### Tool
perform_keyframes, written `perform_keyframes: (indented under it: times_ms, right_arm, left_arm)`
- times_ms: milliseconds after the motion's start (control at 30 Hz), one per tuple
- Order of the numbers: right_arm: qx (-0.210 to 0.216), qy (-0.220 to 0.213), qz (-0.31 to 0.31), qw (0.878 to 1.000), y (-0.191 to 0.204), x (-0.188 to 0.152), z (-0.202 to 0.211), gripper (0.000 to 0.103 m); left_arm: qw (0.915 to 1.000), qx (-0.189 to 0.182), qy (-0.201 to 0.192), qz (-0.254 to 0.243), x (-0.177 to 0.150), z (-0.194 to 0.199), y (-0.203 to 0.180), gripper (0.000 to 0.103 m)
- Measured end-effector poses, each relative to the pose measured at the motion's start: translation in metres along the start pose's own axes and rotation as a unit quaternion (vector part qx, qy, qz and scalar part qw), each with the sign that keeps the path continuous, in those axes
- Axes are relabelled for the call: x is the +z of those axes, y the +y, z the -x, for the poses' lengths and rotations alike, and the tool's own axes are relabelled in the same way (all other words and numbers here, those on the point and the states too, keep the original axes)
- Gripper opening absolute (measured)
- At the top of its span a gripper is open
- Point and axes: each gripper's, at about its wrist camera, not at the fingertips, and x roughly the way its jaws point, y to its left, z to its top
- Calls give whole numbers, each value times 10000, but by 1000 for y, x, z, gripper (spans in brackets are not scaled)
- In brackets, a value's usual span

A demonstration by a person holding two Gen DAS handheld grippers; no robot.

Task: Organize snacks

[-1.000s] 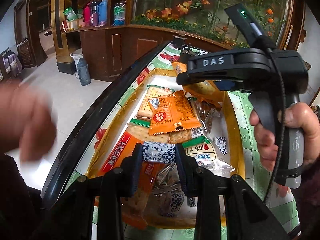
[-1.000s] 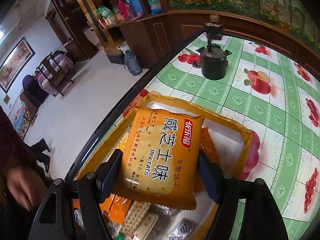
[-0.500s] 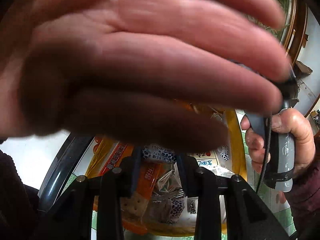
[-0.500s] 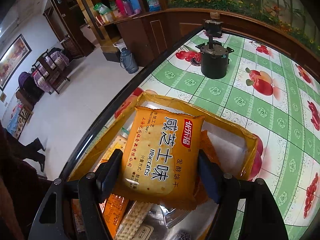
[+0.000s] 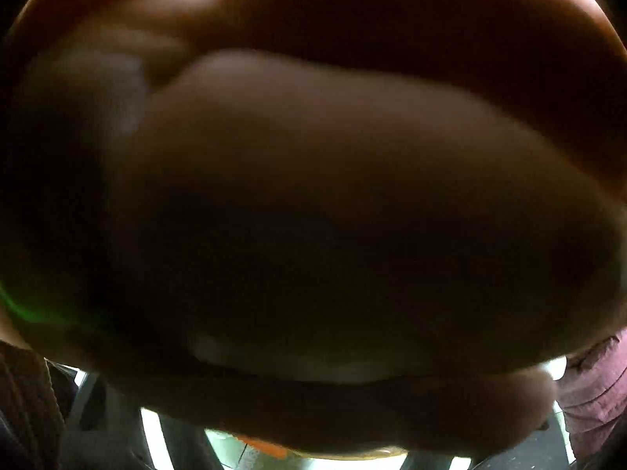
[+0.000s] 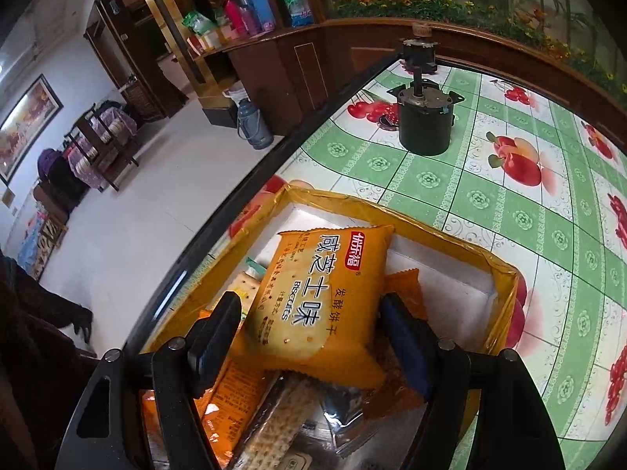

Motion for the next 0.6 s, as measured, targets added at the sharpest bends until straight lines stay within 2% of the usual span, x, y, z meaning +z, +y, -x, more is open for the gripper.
perform_keyframes:
  times_ms: [133, 400, 600]
  right_arm:
    - [58, -112, -37, 9999, 1, -1, 12, 78]
    - [212, -488, -249, 9983, -5, -14, 56, 78]
    - [162, -829, -478, 9953, -14, -48, 101, 78]
  left_arm:
    - [9999, -111, 28, 94, -1, 5, 3, 84]
    - [9995, -298, 96, 100, -6, 18, 2, 84]
    - [9981, -511, 317, 148, -16, 25, 0, 84]
